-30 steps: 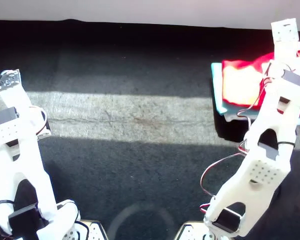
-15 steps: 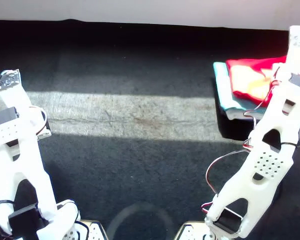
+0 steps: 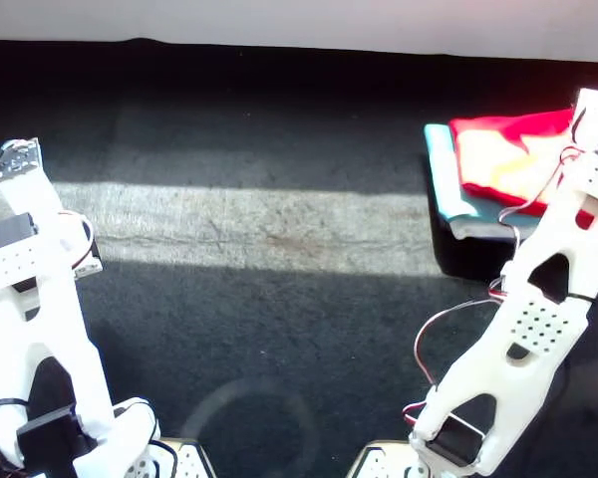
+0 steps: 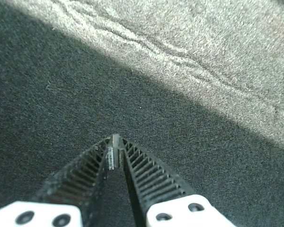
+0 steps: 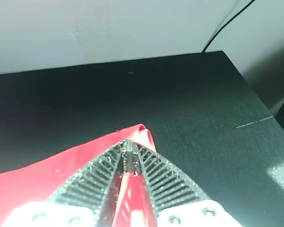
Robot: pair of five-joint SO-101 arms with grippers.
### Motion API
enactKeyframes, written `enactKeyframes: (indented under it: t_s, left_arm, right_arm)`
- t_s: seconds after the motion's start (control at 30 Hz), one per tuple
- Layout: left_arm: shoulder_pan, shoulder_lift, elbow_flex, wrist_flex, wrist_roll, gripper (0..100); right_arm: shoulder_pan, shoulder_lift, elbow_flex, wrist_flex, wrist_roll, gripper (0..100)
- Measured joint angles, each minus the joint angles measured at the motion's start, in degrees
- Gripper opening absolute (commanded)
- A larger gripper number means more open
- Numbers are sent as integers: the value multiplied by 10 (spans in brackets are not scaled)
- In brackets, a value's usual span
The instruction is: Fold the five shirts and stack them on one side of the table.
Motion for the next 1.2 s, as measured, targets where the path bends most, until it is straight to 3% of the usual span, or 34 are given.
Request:
enactKeyframes:
  t_s: [0.33,0.53,0.77,1.0,1.2]
  left_arm:
    - [0,0,0,1,0,10]
    - [0,-12,-5,35,0,10]
    - [4,-138,-104,131,-1,10]
    - [136,-222,-132,239,-103,10]
    - [218,-229,-105,272,-118,10]
  right_arm:
    - [6,61,-87,16,-10,8]
    - [3,11,-213,135,-132,9]
    - [-58,-138,-288,338,-156,9]
    - [-197,-301,-290,540,-71,9]
    - [-252,-442,-220,563,-72,9]
